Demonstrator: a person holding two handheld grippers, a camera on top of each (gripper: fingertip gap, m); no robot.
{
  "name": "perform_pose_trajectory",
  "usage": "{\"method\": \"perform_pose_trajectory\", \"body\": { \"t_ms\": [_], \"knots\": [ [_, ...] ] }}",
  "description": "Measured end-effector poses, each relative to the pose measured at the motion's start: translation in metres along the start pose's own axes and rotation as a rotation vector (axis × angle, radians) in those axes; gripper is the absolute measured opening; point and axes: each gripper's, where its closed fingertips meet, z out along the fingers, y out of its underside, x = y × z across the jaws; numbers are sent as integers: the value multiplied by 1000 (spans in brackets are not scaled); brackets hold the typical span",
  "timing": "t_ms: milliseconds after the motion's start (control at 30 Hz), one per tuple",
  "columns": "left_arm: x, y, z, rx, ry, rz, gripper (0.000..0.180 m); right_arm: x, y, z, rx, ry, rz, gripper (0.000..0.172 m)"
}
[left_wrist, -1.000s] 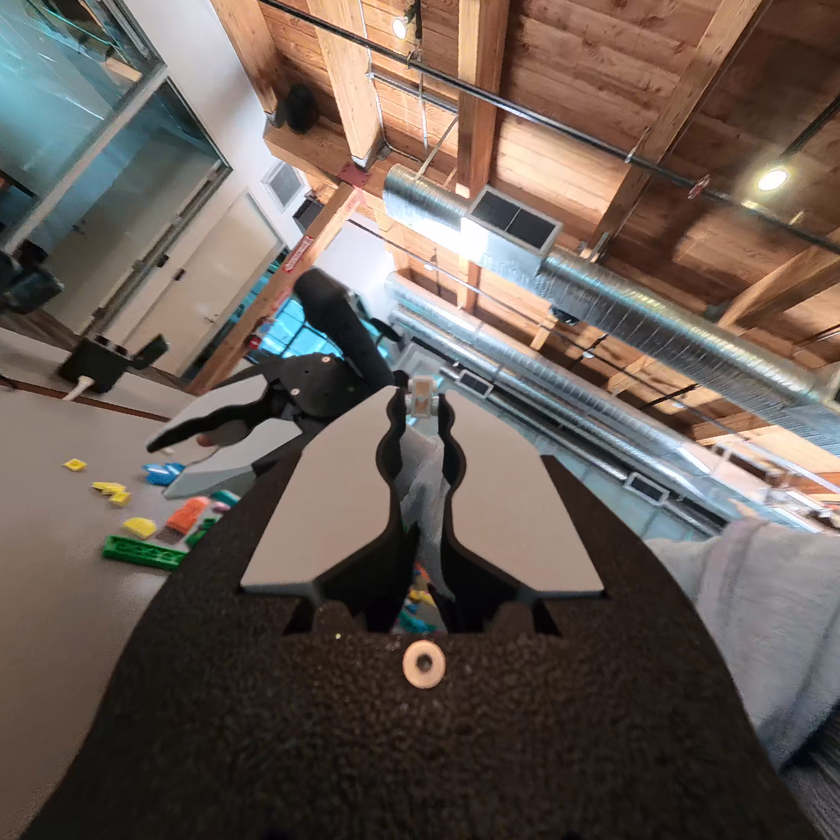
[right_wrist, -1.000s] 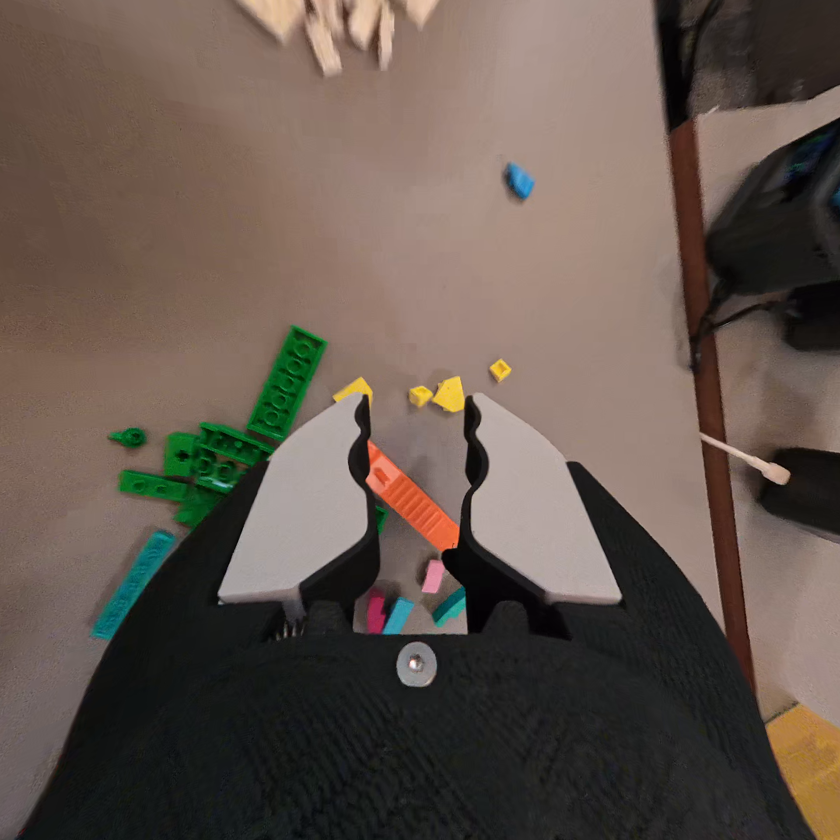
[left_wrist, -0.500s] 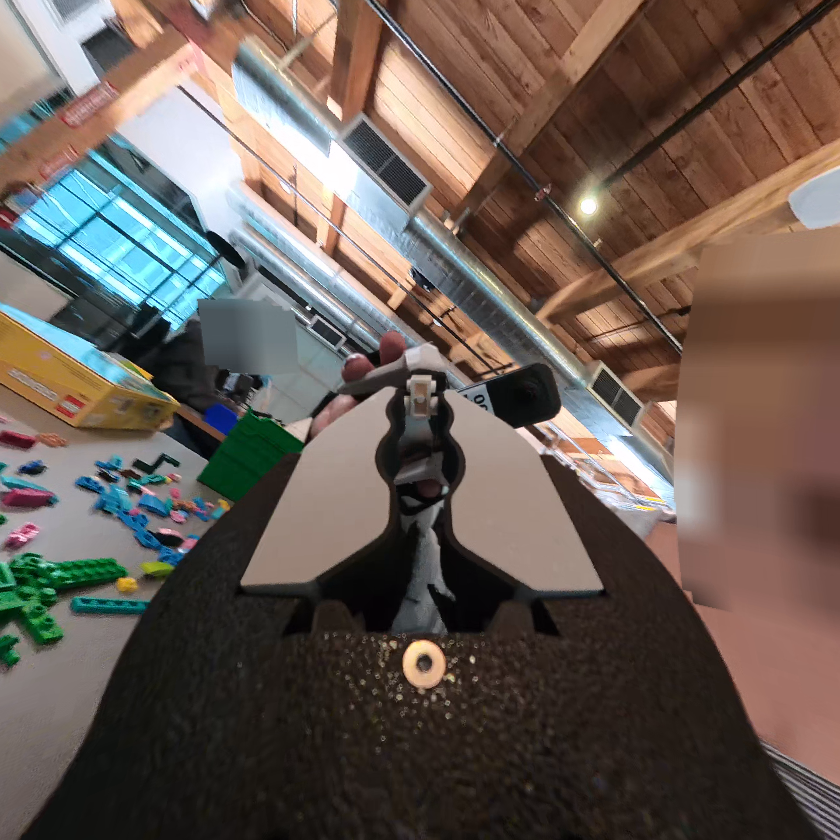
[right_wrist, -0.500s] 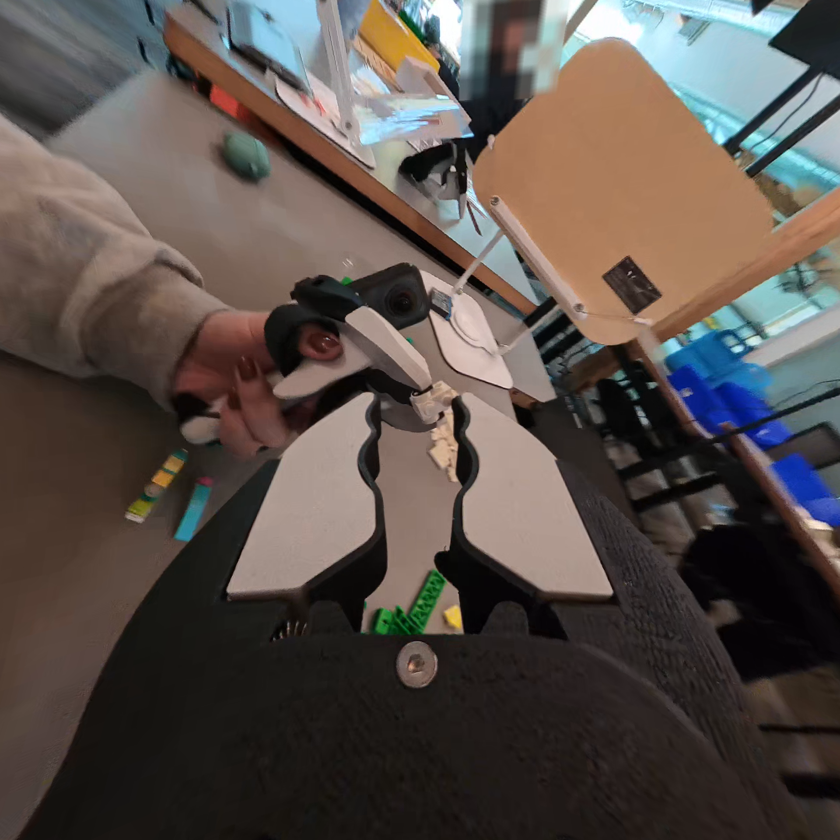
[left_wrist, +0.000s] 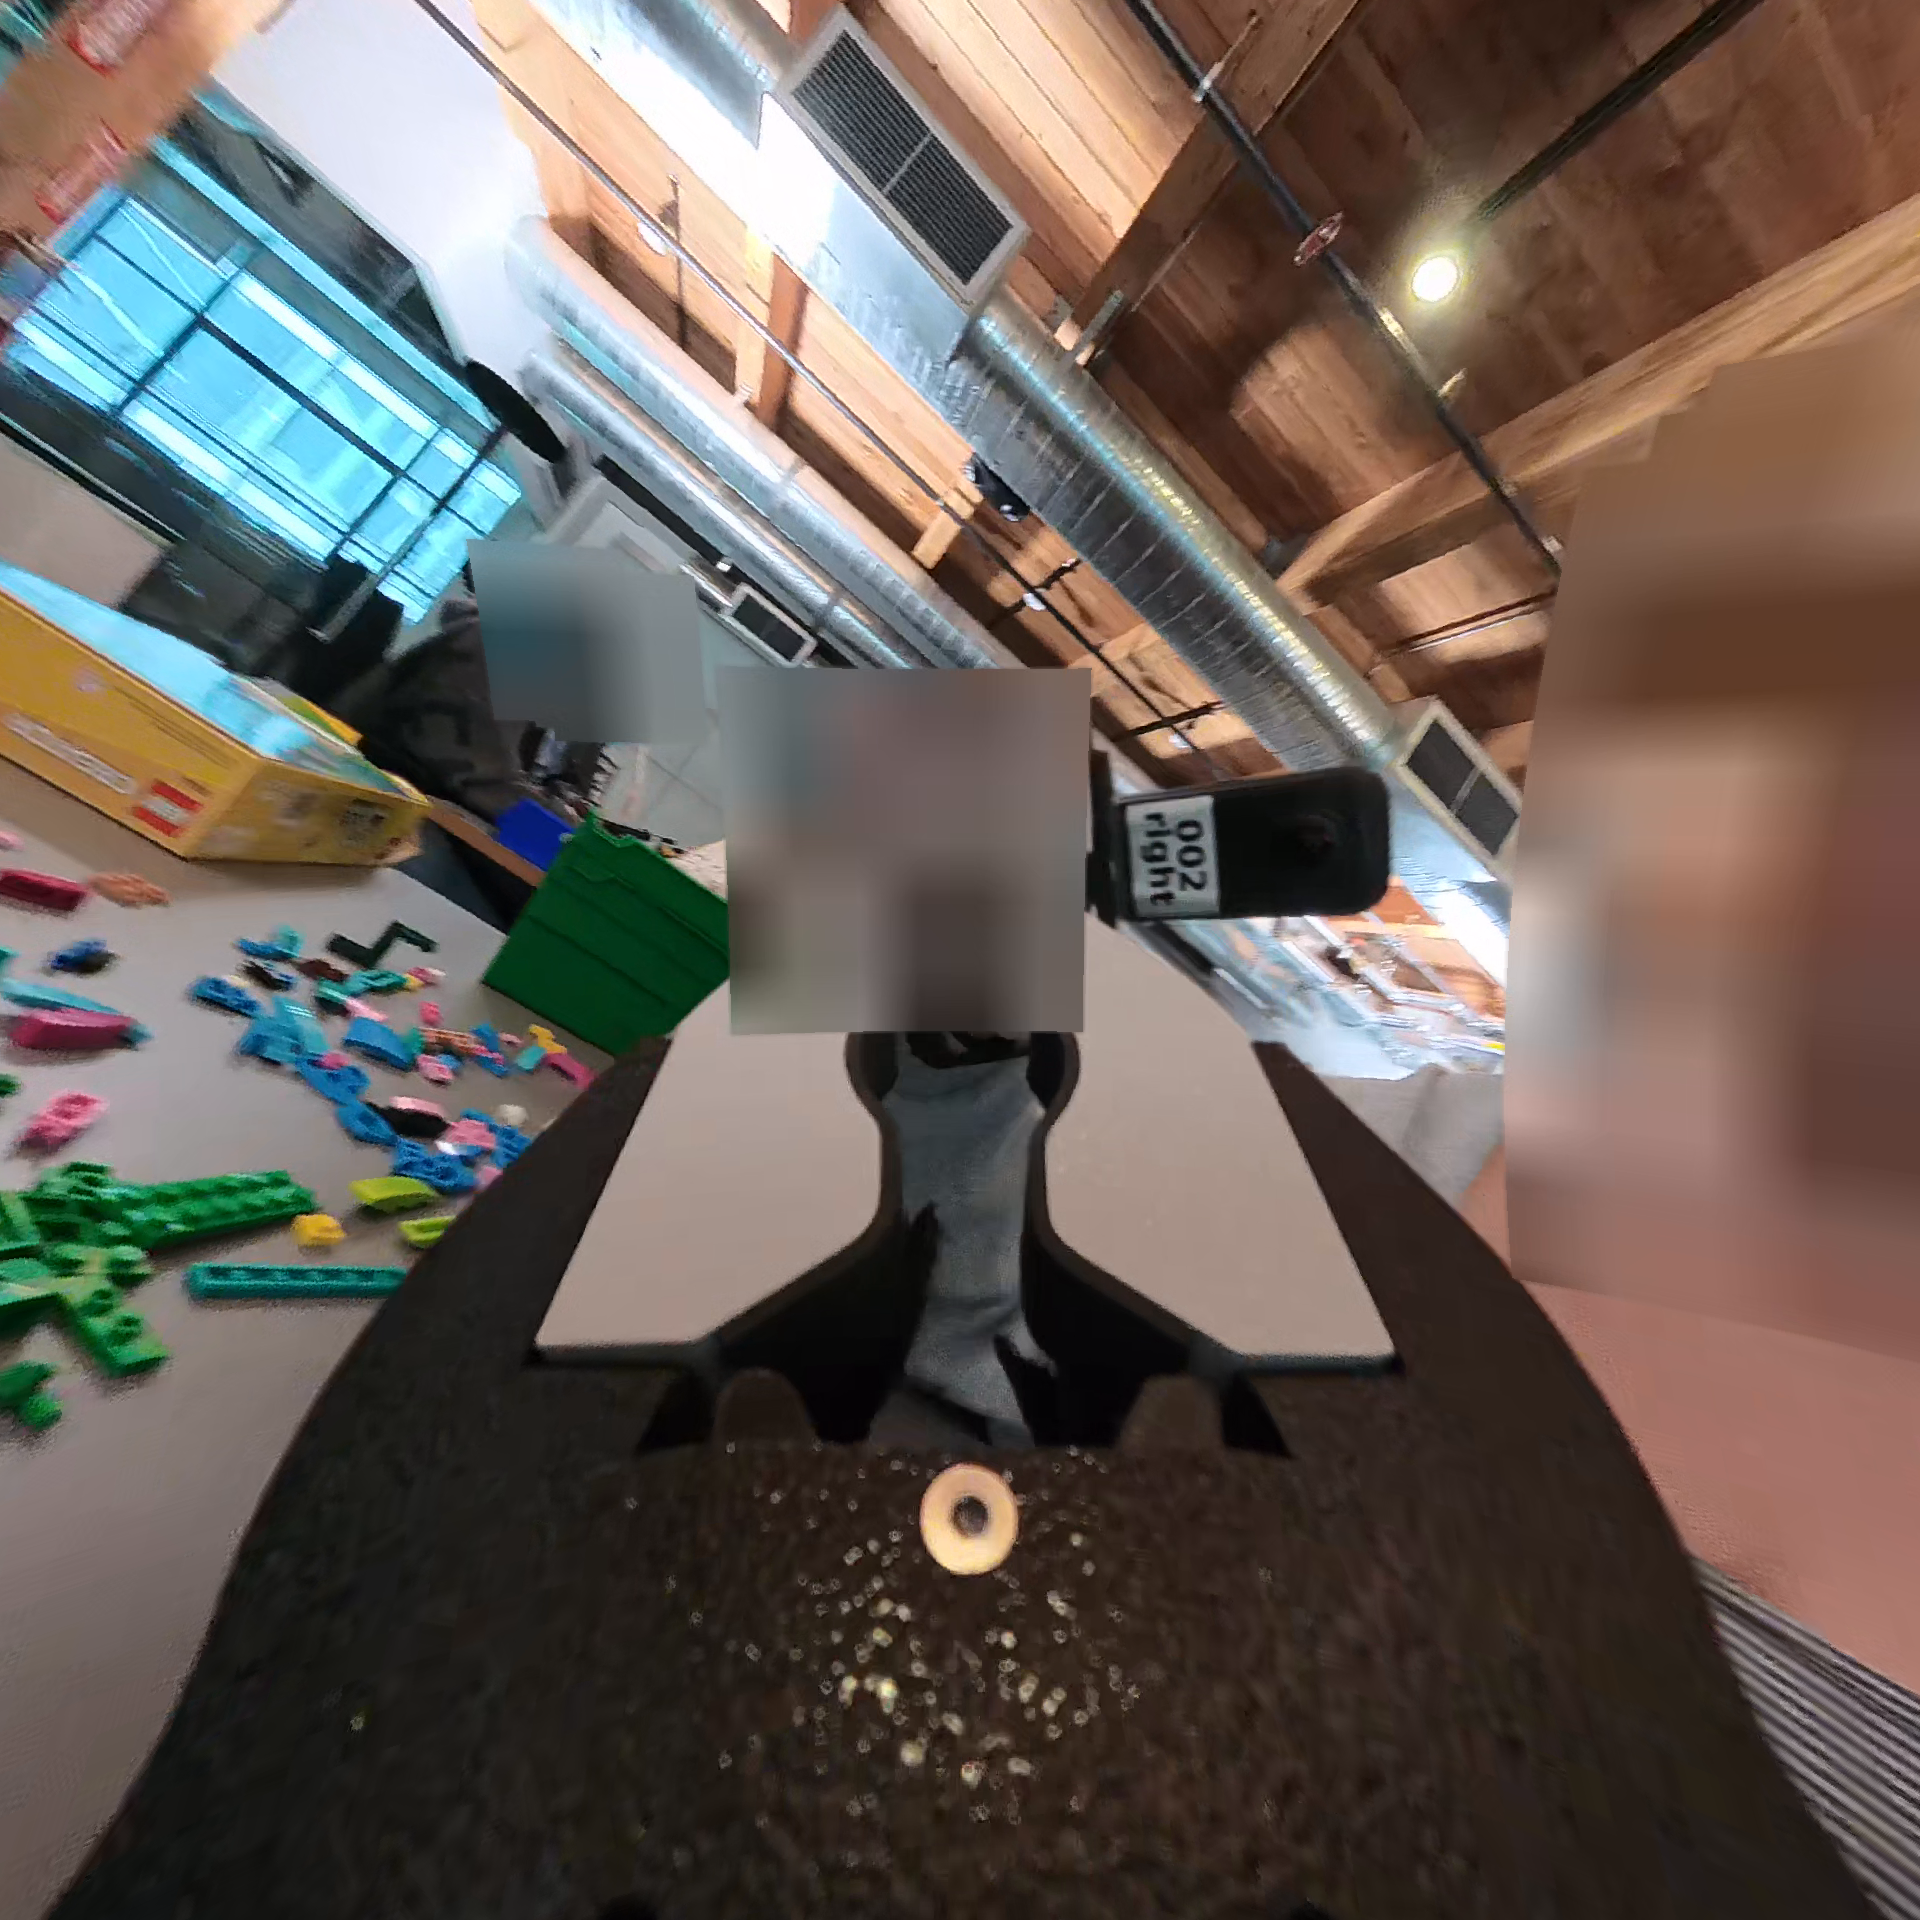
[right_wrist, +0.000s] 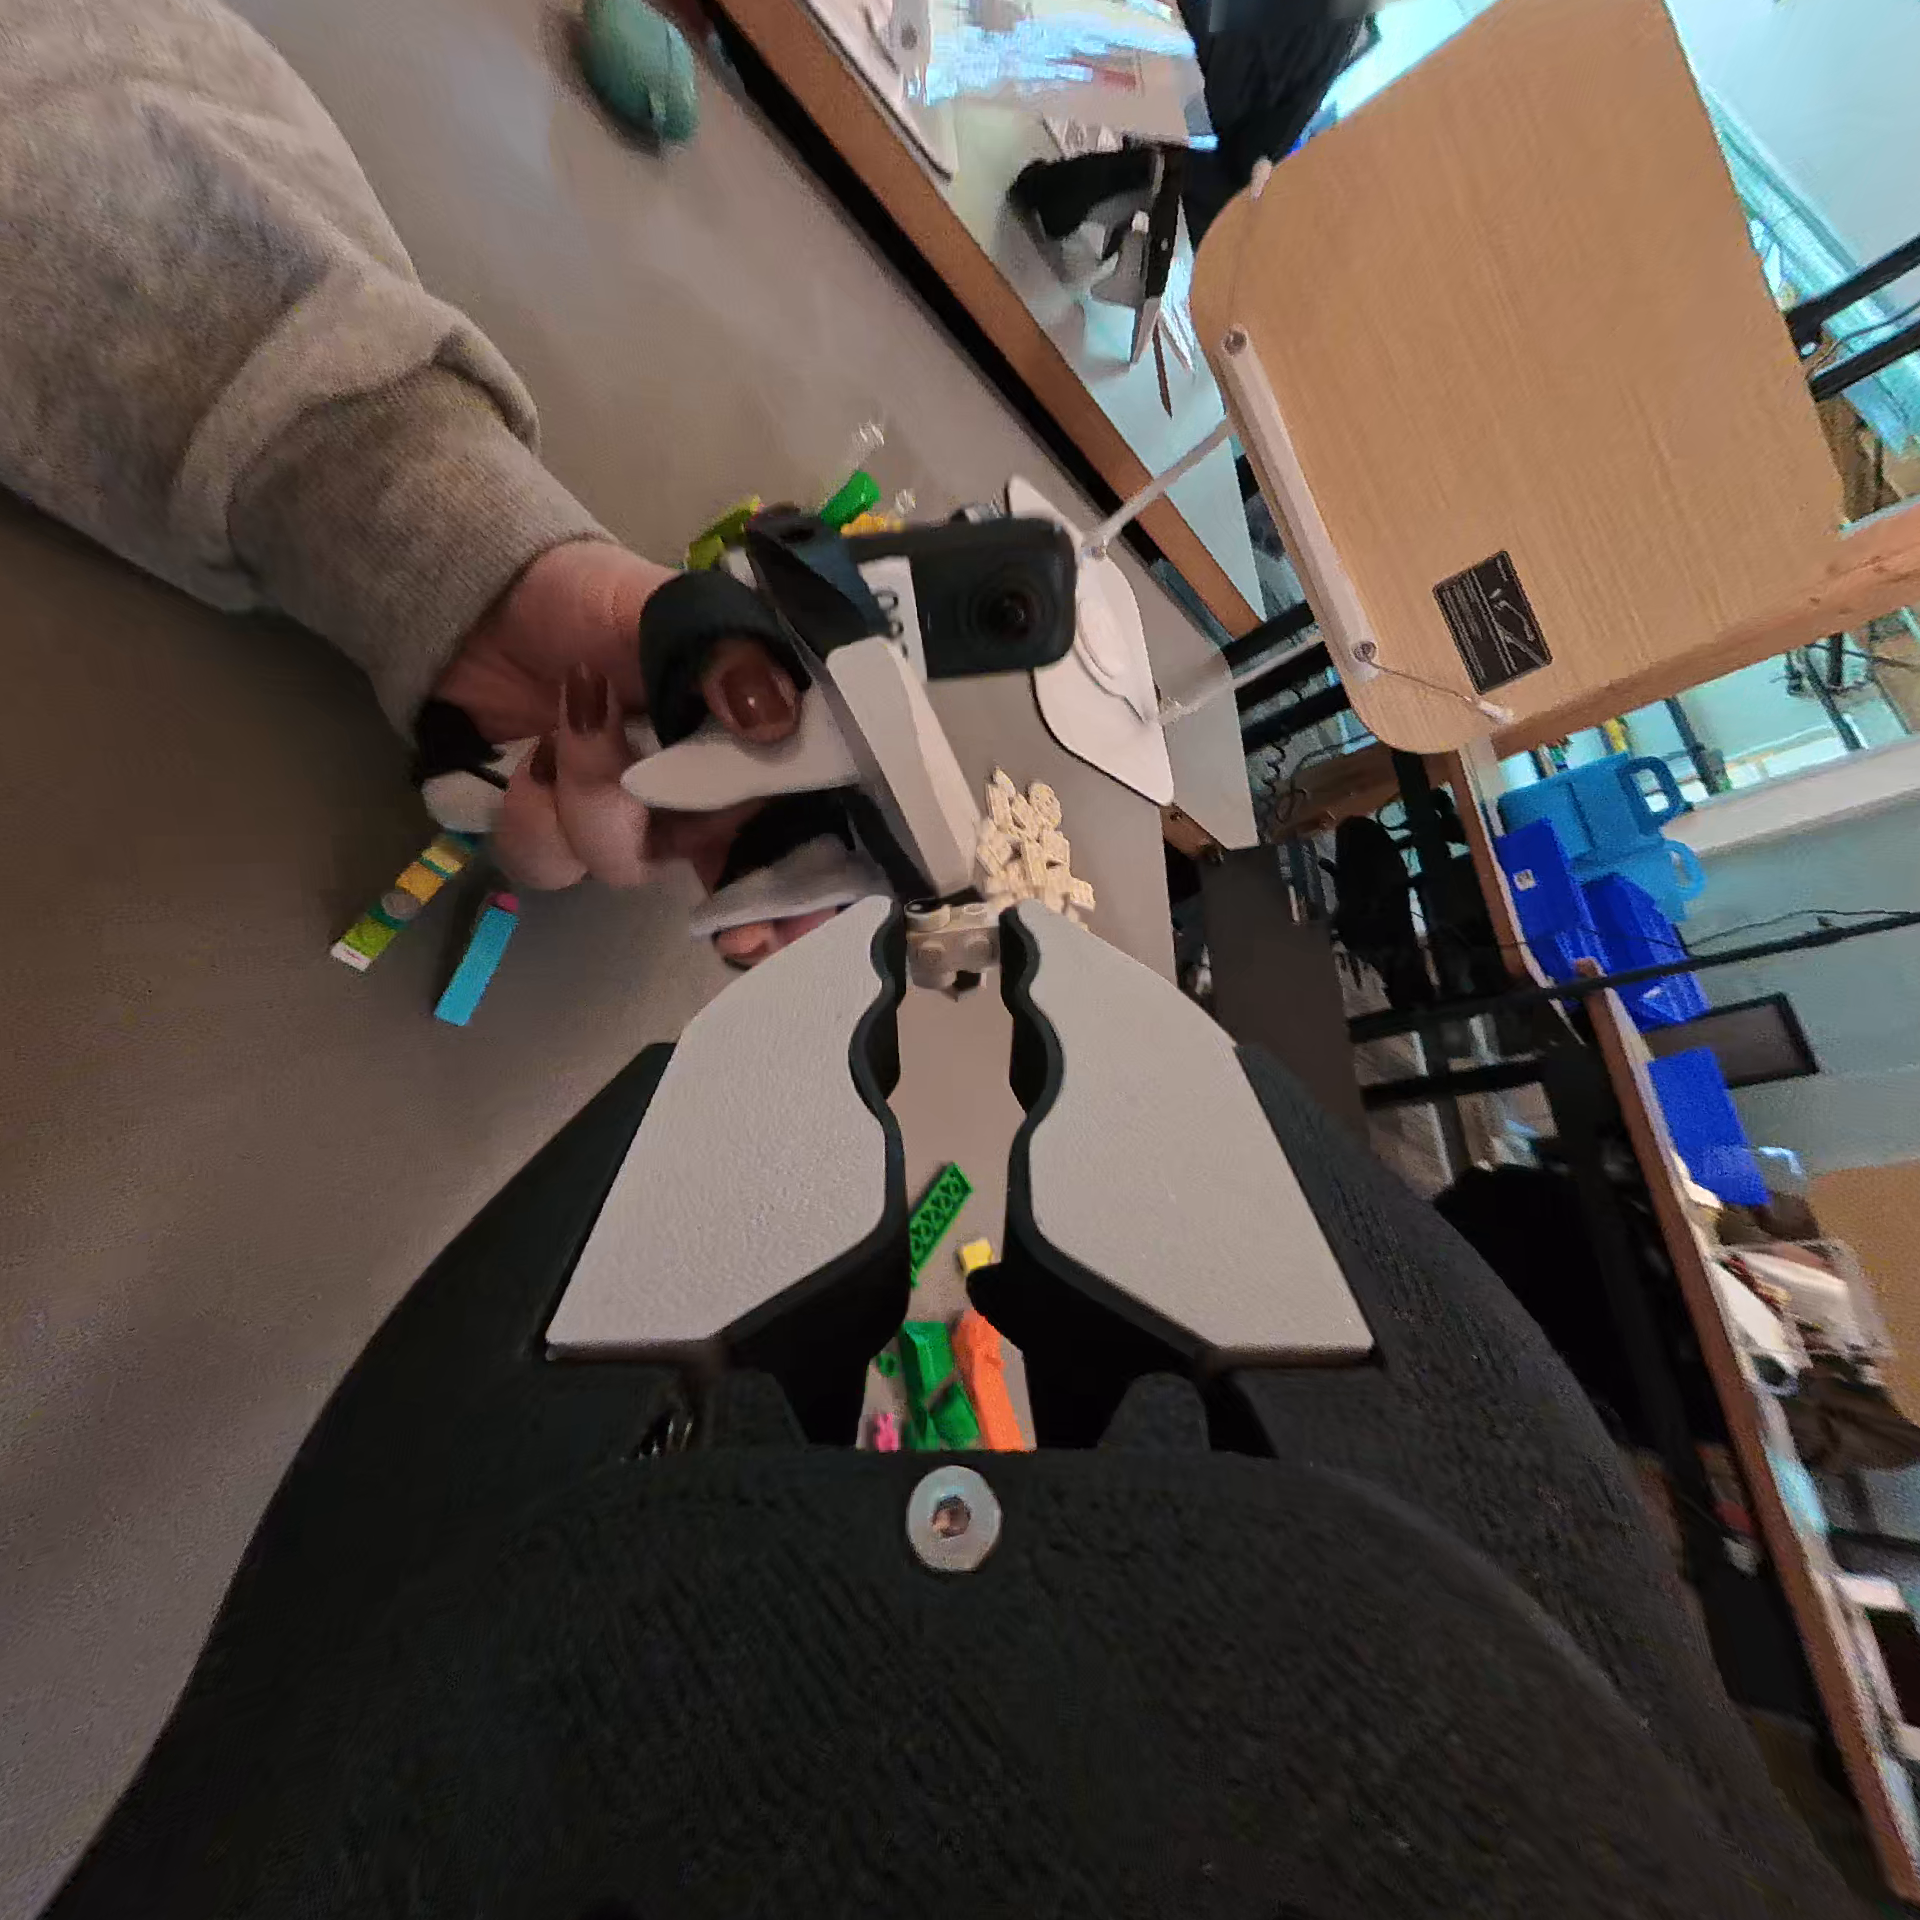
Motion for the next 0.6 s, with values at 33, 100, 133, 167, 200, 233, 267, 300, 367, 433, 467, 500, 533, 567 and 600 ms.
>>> {"method": "perform_pose_trajectory", "body": {
  "t_ms": [33,100,133,167,200,233,267,300,367,433,467,500,533,567,600],
  "knots": [
    [-1,-2,-1,-1,-22,33,23,0,1,0,-23,8,-18,16],
    [-2,-2,-3,-32,-60,81,31,2,1,-1,-49,23,-38,16],
    [-2,-3,-3,-38,-73,96,34,2,2,-1,-61,25,-40,16],
    [-2,-2,-2,-45,-79,106,37,3,4,0,-74,27,-46,16],
    [-3,0,-2,-57,-91,116,39,3,6,0,-89,33,-57,16],
    [-5,2,-1,-72,-106,129,39,3,8,1,-108,39,-72,16],
    [-7,4,0,-85,-120,142,39,3,11,2,-130,43,-89,16],
    [-8,7,1,-98,-131,154,39,2,13,2,-152,48,-107,15],
    [-12,10,2,-117,-162,188,35,2,16,4,-191,58,-145,16],
    [-15,9,1,-114,-196,210,30,3,20,4,-239,74,-184,16],
    [-18,7,0,-110,-215,223,25,4,23,4,-263,82,-204,16],
    [-22,6,-2,-104,-251,236,19,3,24,5,-279,85,-220,15],
    [-23,5,-3,-104,-257,243,20,3,25,6,-281,84,-228,15],
    [-23,5,-3,-102,-249,233,19,2,25,7,-281,83,-232,15],
    [-22,5,-3,-100,-241,226,19,2,24,8,-277,81,-232,15]
  ]
}}
